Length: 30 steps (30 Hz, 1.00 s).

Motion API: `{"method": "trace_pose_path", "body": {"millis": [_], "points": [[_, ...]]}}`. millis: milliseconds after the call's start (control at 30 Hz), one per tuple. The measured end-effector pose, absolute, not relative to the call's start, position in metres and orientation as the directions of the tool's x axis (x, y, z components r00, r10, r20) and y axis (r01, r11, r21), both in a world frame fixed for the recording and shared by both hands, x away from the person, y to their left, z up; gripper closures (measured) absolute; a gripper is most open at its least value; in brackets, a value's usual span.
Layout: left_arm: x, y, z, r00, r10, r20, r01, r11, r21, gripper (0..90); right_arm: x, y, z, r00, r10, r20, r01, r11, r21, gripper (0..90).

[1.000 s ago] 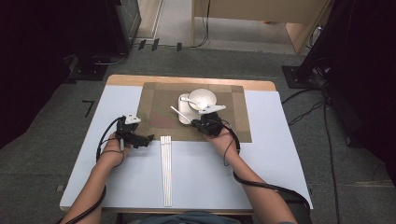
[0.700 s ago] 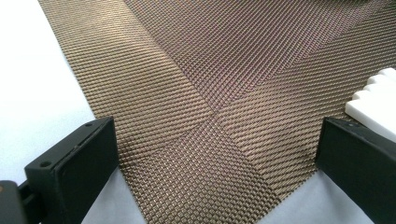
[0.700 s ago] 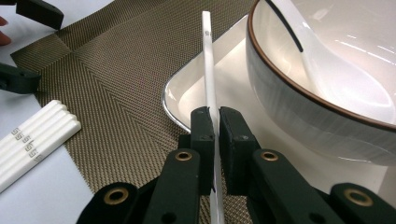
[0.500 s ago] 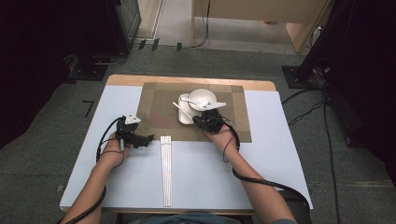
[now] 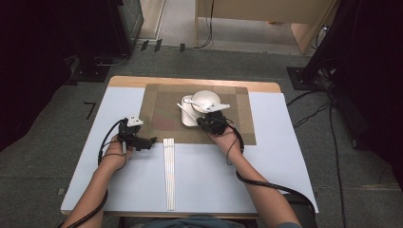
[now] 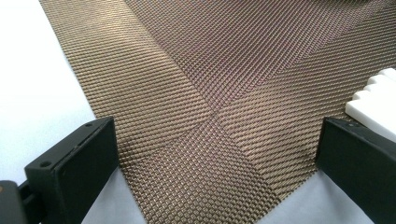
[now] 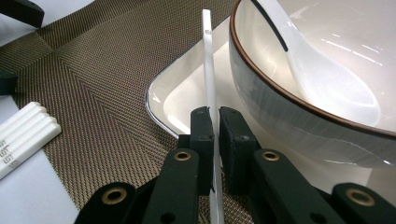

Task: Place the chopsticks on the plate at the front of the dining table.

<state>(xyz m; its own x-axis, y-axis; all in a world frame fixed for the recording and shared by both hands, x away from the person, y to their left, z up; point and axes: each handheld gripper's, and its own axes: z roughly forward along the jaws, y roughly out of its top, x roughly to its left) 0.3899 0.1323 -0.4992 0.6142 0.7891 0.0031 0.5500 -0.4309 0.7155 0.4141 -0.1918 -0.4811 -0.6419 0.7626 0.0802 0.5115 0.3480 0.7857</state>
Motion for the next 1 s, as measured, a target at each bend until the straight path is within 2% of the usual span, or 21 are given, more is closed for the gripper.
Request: {"method": "trace_pose_path", "body": {"millis": [400,567,733,867,1000], "points": [[0.3899,0.1323,-0.4993,0.614,0.789,0.003,0.550,-0.431,0.716,0.0,0.4138,-0.1927,-0.4800,-0.642,0.761,0.095,0.515,0.335,0.789,82.9],[0.3899,0.1324,-0.4992,0.614,0.789,0.003,0.550,-0.431,0.715,0.0,0.4134,-0.1928,-0.4790,-0.645,0.756,0.114,0.517,0.321,0.793,79.0],[0.3900,0.1324,-0.4992,0.614,0.789,0.002,0.552,-0.431,0.714,0.0,0.4112,-0.1920,-0.4768,-0.658,0.742,0.123,0.508,0.317,0.801,71.9],[0.3901,0.1324,-0.4992,0.614,0.789,0.001,0.552,-0.430,0.714,0.0,0.4095,-0.1885,-0.4778,-0.659,0.742,0.123,0.500,0.310,0.808,59.2],[0.3901,0.1324,-0.4992,0.614,0.790,0.001,0.552,-0.430,0.714,0.0,0.4086,-0.1864,-0.4798,-0.679,0.728,0.095,0.478,0.341,0.809,53.4]]}}
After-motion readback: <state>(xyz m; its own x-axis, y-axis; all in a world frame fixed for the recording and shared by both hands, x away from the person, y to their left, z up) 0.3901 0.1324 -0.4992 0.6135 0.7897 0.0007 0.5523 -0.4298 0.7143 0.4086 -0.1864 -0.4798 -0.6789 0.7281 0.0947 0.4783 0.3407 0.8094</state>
